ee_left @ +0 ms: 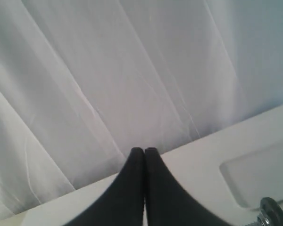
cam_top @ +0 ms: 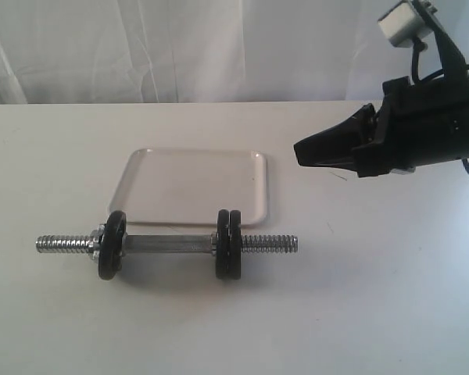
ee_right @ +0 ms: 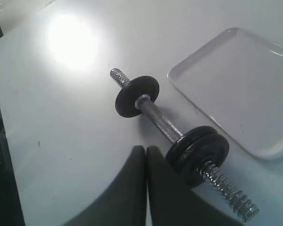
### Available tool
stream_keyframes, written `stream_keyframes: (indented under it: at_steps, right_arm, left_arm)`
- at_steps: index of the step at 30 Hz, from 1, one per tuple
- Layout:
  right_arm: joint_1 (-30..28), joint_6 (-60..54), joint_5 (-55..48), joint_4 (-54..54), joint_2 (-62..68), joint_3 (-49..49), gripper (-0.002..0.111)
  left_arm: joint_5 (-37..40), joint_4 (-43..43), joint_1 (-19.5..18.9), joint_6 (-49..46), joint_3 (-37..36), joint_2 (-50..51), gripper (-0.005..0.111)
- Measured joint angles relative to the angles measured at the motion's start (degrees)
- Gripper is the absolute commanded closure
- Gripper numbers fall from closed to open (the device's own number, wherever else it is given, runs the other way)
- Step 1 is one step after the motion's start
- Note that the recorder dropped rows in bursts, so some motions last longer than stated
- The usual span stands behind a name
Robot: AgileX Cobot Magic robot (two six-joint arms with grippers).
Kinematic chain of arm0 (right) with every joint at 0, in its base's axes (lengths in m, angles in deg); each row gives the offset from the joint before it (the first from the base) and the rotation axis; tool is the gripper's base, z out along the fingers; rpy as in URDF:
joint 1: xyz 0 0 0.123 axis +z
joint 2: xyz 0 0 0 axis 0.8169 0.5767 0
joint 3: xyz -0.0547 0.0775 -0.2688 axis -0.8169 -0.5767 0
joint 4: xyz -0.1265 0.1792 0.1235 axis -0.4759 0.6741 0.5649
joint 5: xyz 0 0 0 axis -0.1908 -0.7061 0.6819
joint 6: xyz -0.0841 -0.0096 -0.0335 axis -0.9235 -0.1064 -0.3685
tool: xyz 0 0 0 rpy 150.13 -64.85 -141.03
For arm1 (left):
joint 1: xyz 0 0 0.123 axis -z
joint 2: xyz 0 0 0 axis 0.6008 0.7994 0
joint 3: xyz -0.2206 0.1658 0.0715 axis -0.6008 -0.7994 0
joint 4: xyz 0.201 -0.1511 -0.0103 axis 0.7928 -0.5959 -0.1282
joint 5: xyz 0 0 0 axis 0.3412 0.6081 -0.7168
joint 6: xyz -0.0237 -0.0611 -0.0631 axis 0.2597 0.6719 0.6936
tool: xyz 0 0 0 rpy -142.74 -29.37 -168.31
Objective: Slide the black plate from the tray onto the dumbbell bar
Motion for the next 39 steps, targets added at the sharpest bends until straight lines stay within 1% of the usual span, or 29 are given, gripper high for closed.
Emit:
stream_keyframes:
  at_steps: [4, 9, 12, 25, 27, 31, 35, 37, 39]
  right_arm:
    - [0.0, 0.0, 0.0, 0.0, 0.0, 0.0, 0.108]
    - [0.0, 0.0, 0.0, 0.0, 0.0, 0.0, 0.108]
    - [0.0, 0.0, 0.0, 0.0, 0.0, 0.0, 0.108]
    - [0.0, 0.0, 0.0, 0.0, 0.0, 0.0, 0.108]
    - [0.0, 0.0, 0.0, 0.0, 0.0, 0.0, 0.108]
    - [0.0, 0.0, 0.0, 0.0, 0.0, 0.0, 0.108]
    - [0.0, 0.0, 0.0, 0.0, 0.0, 0.0, 0.108]
    - [0.0, 0.0, 0.0, 0.0, 0.0, 0.0, 0.108]
    - [0.0, 0.0, 0.0, 0.0, 0.0, 0.0, 0.108]
  left_arm:
    - [0.1, 0.0, -4.6, 0.0, 0.0, -3.1, 0.107]
    - [0.2, 0.0, -8.6, 0.0, 0.0, -3.4, 0.107]
    - [0.3, 0.0, -9.3, 0.0, 0.0, -3.4, 0.107]
    - [0.6, 0.0, -9.4, 0.0, 0.0, -3.4, 0.107]
    - [0.3, 0.0, -9.4, 0.0, -1.0, -3.4, 0.107]
    - [0.0, 0.0, -9.4, 0.0, -6.0, -3.4, 0.107]
    - [-1.3, 0.0, -9.4, -0.1, -15.3, -3.2, 0.107]
    - [-3.5, 0.0, -9.4, 0.1, -19.9, -3.2, 0.107]
    - [-7.9, -0.1, -9.4, 1.3, -25.0, -3.2, 0.107]
